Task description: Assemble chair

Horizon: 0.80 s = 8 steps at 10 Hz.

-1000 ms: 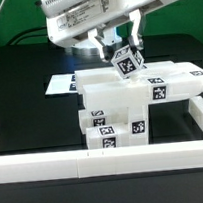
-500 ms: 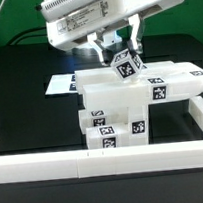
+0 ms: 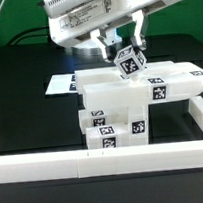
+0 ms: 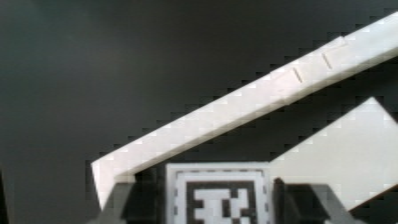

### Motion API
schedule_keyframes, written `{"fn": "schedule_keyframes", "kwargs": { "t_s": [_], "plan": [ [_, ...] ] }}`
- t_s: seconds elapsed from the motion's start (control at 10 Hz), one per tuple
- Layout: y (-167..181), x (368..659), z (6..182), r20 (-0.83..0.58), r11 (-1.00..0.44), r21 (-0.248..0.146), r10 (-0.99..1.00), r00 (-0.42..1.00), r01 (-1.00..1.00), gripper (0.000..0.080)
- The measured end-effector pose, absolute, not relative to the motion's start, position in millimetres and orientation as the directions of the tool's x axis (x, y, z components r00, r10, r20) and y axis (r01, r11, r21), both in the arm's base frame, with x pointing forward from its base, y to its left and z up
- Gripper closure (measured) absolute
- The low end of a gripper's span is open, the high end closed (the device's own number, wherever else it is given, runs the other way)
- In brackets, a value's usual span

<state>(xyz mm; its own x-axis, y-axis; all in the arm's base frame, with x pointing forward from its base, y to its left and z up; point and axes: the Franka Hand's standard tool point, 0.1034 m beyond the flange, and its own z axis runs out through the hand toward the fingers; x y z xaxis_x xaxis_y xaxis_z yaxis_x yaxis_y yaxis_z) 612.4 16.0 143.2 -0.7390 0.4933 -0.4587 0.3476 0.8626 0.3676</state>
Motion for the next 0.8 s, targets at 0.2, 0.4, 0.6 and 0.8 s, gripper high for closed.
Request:
{"fn": "schedule_keyframes", "kwargs": {
  "t_s": [0.2,0.4,0.6,0.8],
  "plan": [
    [15.5,611.9,141.3,-0.456,0.862,0.367,0.494,-0.74,0.35,0.0518],
    [15.7,608.2,141.6,-0.454,0.858,0.385,0.498,-0.739,0.341,0.0518],
    [15.2,607.3,142.7,-0.455,0.856,0.392,0.498,-0.738,0.337,0.0518],
    [16.0,603.7,138.4,-0.446,0.855,0.393,0.499,-0.742,0.339,0.0518]
  ]
}}
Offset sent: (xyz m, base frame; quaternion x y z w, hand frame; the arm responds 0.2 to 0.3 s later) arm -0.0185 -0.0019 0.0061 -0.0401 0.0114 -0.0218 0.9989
